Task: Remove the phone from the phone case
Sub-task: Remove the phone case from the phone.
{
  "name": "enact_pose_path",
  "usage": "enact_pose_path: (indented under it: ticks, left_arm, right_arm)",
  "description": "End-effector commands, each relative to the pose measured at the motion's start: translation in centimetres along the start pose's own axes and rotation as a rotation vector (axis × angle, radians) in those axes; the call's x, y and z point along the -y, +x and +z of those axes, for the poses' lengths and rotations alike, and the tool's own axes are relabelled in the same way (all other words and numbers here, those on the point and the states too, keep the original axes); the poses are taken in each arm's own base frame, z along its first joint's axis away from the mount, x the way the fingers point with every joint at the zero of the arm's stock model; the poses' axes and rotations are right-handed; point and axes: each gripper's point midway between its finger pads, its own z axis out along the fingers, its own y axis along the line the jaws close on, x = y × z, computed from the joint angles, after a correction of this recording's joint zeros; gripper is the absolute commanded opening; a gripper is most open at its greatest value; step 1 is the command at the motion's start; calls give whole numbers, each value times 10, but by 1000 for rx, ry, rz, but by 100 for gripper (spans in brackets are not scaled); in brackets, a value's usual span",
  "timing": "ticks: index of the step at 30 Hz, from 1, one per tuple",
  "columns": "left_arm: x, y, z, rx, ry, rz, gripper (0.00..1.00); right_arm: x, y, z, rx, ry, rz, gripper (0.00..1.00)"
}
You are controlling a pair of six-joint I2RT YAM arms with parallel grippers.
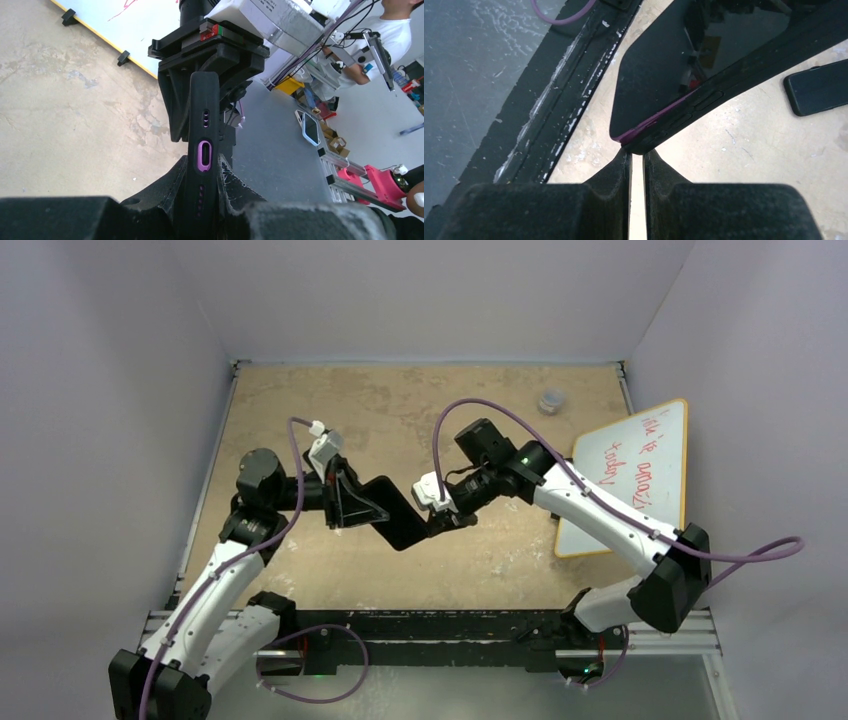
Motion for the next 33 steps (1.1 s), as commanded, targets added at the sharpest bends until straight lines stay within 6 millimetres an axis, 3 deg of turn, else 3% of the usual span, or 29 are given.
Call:
enact_pose_path:
  ticks: [1,6,10,17,22,26,28,33]
  left_arm:
    - [23,-6,0,-3,72,-12,0]
    - [25,-3,3,4,95,-35,0]
    - [14,1,4,8,49,-49,0]
    - [-17,6,6,34,-77,-61,0]
    - [-34,13,9,59,-110,-120,0]
    - [-48,5,7,105,-198,-126,0]
    - [-54,0,6,134,-239,-131,0]
    - [-72,-6,2,228,-327,-222,0]
  right_arm:
    - [39,-35,-6,42,98,-229,0]
    - [53,-41,-3,79,146,-239,0]
    - [58,-48,-1,146,168,-146,0]
    - [42,-50,5,282,97,30,0]
    - [44,-44,7,336,145,135,0]
    - [60,-17,1,256,309,266,11]
    - [70,1,-11,234,438,344,24]
    - [92,30,-57,335,778,543,48]
